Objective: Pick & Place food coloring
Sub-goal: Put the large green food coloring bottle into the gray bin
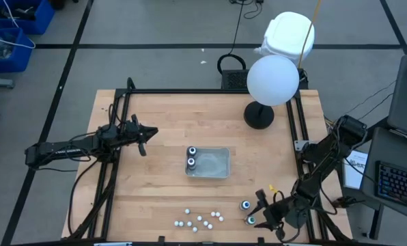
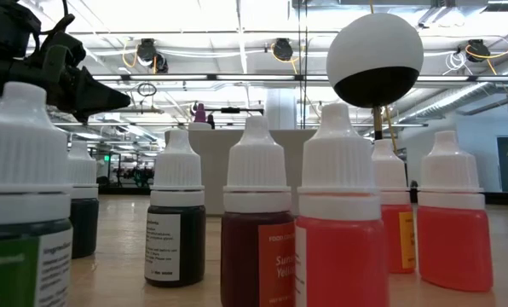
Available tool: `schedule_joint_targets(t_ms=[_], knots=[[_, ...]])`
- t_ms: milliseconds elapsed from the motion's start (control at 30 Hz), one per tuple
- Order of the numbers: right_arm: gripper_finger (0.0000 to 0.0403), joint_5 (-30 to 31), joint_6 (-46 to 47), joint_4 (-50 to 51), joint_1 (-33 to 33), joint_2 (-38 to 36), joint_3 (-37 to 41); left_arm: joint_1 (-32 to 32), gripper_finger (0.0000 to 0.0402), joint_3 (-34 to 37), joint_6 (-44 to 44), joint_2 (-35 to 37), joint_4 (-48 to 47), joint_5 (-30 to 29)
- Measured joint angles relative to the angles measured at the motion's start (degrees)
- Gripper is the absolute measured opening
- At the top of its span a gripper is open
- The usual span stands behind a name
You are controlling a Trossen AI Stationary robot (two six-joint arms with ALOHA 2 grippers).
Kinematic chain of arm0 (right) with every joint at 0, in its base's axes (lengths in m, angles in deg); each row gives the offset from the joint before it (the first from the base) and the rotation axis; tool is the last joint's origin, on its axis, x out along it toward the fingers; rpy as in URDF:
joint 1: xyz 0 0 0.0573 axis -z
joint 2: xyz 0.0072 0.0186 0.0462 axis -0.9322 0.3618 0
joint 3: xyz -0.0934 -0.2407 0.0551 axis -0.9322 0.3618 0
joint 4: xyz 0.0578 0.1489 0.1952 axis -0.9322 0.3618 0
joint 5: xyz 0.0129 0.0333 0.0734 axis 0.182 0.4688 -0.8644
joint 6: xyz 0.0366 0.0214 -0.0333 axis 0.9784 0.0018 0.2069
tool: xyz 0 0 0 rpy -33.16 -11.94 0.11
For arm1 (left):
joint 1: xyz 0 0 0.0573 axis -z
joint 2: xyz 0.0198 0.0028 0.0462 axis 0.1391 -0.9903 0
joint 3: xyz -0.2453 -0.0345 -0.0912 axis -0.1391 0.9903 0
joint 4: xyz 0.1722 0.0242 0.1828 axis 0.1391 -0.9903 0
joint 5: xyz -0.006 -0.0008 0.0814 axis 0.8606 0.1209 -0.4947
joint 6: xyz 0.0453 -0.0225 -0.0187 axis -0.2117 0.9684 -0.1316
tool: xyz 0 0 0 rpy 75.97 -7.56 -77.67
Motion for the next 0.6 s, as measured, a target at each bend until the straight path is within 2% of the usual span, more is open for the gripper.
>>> schedule_joint_targets(t_ms=[600], knots=[[0.0199, -0.3, 4.8, 3.1, 0.0, 0.0, 0.0, 0.0, 0.0047, 0.0, 0.0, 0.0, 0.0, 0.0]])
